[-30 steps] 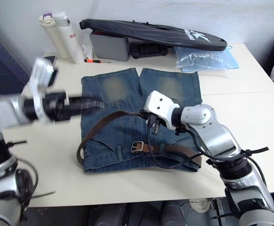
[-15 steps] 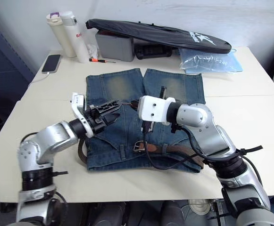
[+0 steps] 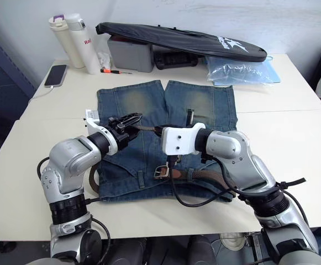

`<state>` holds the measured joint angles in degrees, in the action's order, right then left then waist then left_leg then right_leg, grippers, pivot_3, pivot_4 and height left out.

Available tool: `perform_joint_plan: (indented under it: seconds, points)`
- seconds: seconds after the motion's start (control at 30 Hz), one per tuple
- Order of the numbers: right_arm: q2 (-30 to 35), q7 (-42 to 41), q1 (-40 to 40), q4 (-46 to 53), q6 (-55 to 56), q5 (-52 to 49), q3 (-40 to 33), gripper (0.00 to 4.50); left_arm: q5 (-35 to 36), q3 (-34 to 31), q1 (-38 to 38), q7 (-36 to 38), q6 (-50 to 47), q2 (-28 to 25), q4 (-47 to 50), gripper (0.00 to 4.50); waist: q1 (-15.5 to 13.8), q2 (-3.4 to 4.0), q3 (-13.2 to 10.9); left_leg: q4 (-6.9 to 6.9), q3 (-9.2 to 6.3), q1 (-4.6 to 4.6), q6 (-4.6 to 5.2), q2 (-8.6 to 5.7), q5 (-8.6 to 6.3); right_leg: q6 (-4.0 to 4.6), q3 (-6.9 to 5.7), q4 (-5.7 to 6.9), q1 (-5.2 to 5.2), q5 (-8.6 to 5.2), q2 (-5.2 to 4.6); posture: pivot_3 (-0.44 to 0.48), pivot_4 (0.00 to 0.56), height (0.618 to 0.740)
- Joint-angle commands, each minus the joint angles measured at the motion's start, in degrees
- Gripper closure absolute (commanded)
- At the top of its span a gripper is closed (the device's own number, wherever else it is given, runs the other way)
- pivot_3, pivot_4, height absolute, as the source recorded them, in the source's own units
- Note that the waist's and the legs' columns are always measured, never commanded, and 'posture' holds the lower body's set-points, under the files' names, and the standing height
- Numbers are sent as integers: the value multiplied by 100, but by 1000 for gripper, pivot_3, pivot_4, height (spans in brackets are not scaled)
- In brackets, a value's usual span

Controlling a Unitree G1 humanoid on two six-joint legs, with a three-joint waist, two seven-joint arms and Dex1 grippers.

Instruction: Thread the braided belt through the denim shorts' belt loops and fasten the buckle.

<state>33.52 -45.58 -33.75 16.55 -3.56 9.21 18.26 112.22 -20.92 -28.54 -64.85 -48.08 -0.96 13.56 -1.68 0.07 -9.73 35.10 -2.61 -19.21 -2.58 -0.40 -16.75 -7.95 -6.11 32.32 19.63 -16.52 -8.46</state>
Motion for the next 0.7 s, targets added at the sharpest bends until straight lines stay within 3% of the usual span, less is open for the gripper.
perform_joint_plan:
  seconds: [0.03,0.07,0.2,0.33,0.53,0.7]
  points:
    - [26,10,51,163,204,58,-76,4500,78,-26,-59,-99,67,65,152,3989,-1,0,0,0,0,0,0,1,0,2,0,-4,0,1,1,0,150,740]
    - [18,1,84,180,217,51,-87,4500,78,-56,-85,-120,106,62,126,4423,-1,0,0,0,2,0,0,1,0,2,0,-5,0,1,2,0,150,740]
    - [-89,29,233,272,-2,-128,-215,4500,78,-157,-134,-125,126,-18,27,4423,-3,0,0,-1,2,-1,0,2,0,5,0,-15,-1,3,2,0,150,740]
    - [-121,-100,323,428,-285,-383,-315,3018,78,-226,-210,-67,106,-48,-52,4500,2,0,0,-5,3,-3,-1,4,-1,7,0,-23,-1,5,6,0,150,740]
    - [43,-365,551,787,-1341,-1250,-952,56,78,-428,-329,65,-46,-229,-292,4500,-50,-1,-1,-7,4,-6,1,6,-3,9,-1,-29,0,6,8,0,150,740]
    - [314,-396,690,949,-2460,-1888,-1565,56,78,-553,-391,256,-217,-482,-500,4500,-124,0,-1,-6,6,-12,16,6,-15,11,-1,-35,5,8,9,0,150,740]
